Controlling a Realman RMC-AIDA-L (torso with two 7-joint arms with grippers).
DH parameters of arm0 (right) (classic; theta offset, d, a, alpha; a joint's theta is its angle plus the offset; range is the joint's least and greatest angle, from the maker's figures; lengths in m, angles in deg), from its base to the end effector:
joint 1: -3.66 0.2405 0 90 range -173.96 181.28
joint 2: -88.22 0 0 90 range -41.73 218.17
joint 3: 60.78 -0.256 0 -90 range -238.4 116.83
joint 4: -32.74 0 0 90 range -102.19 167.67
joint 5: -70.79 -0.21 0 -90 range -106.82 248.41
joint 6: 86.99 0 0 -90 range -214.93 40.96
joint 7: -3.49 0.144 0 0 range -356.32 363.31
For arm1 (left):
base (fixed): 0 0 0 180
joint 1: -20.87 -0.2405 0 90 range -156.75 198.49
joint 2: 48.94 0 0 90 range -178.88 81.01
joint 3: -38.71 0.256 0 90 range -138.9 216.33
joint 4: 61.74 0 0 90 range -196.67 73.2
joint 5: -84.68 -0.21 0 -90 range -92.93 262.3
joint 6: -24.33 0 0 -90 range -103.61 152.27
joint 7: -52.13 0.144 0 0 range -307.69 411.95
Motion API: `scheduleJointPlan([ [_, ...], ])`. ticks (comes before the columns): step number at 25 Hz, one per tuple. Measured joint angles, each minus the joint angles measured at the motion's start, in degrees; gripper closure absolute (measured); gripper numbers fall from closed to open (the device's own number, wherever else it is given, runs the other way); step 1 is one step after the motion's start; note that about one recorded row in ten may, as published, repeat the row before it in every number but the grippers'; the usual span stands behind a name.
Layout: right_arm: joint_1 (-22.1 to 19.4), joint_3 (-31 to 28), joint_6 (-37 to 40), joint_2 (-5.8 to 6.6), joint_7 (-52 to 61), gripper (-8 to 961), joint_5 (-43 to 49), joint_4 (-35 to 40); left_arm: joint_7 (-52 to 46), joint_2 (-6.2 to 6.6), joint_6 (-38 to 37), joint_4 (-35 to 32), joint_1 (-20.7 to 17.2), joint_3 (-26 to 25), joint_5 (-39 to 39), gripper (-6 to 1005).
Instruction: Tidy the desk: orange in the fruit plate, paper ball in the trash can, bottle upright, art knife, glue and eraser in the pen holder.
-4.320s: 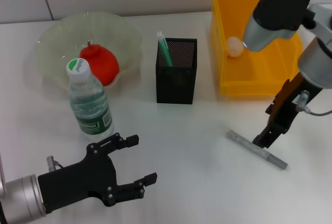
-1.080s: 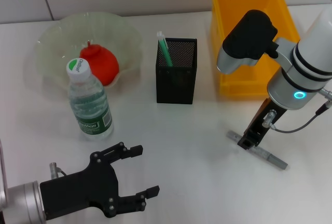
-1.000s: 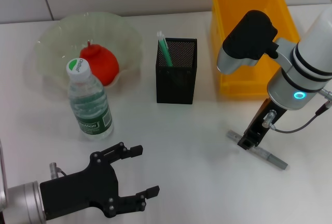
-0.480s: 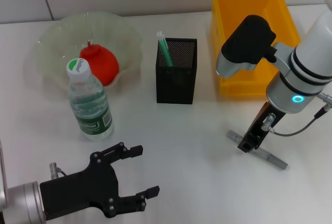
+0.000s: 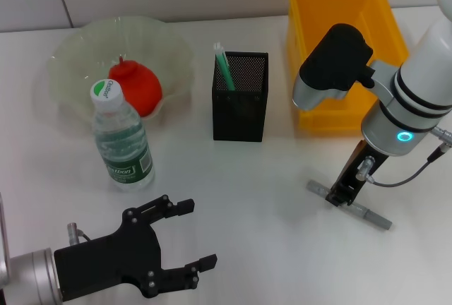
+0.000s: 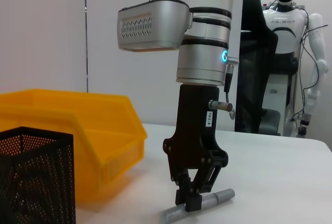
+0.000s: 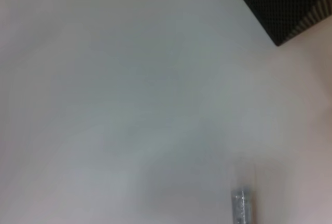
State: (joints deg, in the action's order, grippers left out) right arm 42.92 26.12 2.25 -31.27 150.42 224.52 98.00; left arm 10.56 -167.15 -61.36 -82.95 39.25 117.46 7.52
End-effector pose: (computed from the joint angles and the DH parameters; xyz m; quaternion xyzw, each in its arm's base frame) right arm 0.2003 0.3467 -0.0358 -0.8994 0.3062 -0.2867 0.1229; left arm -0.2821 0.2358 -0.0745 -0.9447 -0.0721 -0.2987 0.1145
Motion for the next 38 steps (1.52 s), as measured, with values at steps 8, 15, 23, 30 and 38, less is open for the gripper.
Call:
scheduleJointPlan([
  [8,-0.3,-3.7,2.1,0.29,-2.1,818,-4.0,1.5,0.0,0.00,-0.2,-0.2,0.0,0.0,0.0,135],
  [15,-1.1,-12.8,6.3,0.31,-6.1,821,-7.7,4.6,0.0,0.00,-0.4,-0.2,0.0,0.0,0.0,135],
  [23,-4.5,-29.5,13.3,0.45,-13.7,823,-18.1,13.0,0.0,0.00,-0.6,-0.2,0.0,0.0,0.0,135],
  [30,-8.0,-43.6,13.1,0.54,-22.6,826,-32.6,13.9,0.0,0.00,-0.5,0.0,0.2,0.0,0.0,135],
  [38,-13.0,-50.1,5.5,0.44,-46.4,827,-57.0,-3.1,0.1,-0.11,-0.3,0.2,0.5,0.0,0.0,135],
])
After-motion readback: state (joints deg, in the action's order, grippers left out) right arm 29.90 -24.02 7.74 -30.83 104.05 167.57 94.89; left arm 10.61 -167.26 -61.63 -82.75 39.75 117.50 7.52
